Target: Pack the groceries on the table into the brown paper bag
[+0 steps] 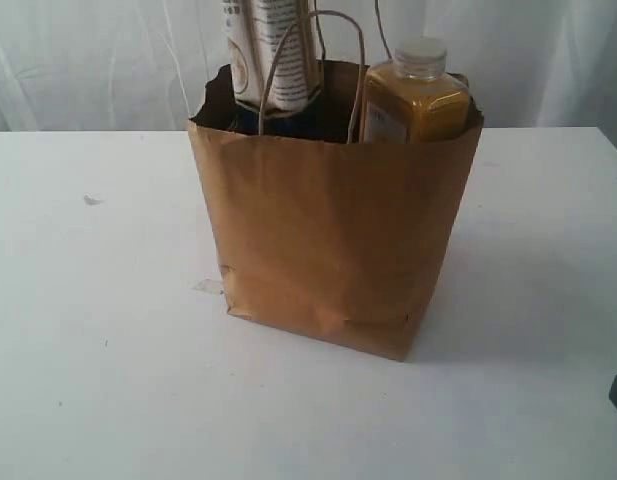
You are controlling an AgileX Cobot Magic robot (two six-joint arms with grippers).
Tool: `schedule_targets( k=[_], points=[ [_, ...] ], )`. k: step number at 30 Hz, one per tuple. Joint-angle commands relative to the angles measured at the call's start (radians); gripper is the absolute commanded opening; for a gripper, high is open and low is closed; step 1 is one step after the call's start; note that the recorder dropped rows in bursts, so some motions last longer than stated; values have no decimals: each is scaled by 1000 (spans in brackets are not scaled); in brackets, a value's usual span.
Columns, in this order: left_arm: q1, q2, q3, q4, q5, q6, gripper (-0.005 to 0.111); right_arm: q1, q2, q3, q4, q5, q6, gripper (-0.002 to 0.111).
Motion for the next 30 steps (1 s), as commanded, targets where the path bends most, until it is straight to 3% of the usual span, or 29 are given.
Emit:
schedule_targets(
  k=[1, 8, 15, 23, 30],
  points=[
    [-6, 6, -23, -112, -15, 57, 0, -7, -4, 4, -10, -4, 2, 0],
    [-7, 74, -23, -113, 45, 78, 0, -7, -4, 4, -10, -4, 2, 0],
    [-77, 96, 9, -21, -18, 130, 0, -7, -4, 4, -10, -4, 2, 0],
    [-160, 92, 106, 234, -72, -37, 0, -7, -4, 4, -10, -4, 2, 0],
    [-167, 58, 186, 305, -42, -76, 0, -7, -4, 4, -10, -4, 2, 0]
  ],
)
